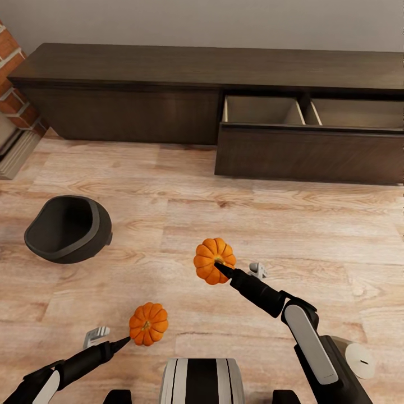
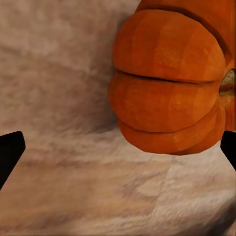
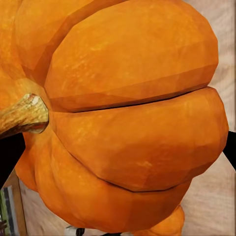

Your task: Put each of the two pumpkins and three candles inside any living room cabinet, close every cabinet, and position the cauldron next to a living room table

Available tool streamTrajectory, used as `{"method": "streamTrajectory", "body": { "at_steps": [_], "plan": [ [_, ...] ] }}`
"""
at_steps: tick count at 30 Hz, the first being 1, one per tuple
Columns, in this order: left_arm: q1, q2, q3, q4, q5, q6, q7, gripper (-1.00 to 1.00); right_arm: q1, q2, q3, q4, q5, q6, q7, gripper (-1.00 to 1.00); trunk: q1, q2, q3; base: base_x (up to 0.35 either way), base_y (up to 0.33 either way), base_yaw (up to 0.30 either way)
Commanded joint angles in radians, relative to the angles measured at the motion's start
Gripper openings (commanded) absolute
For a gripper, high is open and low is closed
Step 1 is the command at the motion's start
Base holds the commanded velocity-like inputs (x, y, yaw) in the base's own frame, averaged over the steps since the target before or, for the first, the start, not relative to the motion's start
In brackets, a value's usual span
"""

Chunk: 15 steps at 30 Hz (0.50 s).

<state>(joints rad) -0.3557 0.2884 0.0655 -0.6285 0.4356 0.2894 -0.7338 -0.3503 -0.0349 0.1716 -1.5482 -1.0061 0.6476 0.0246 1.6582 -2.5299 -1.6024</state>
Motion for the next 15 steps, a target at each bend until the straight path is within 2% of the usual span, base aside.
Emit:
{"method": "streamTrajectory", "body": {
  "at_steps": [1, 5, 15],
  "plan": [
    [0.000, 0.000, 0.002, 0.000, 0.008, 0.009, -0.003, 1.00, -0.001, 0.000, 0.000, 0.000, -0.001, 0.003, 0.003, -1.00, 0.000, 0.000, 0.000, 0.000, -0.019, 0.000],
    [0.000, 0.000, 0.002, 0.000, 0.008, 0.009, -0.003, 1.00, -0.001, -0.001, 0.000, 0.000, -0.001, 0.003, 0.003, -1.00, 0.000, 0.000, 0.000, 0.013, -0.007, 0.000],
    [0.000, 0.000, 0.001, 0.000, 0.008, 0.009, -0.003, 1.00, -0.001, -0.002, 0.000, 0.000, -0.002, 0.003, 0.003, -1.00, 0.000, 0.000, 0.000, 0.113, 0.015, 0.000]
  ]
}}
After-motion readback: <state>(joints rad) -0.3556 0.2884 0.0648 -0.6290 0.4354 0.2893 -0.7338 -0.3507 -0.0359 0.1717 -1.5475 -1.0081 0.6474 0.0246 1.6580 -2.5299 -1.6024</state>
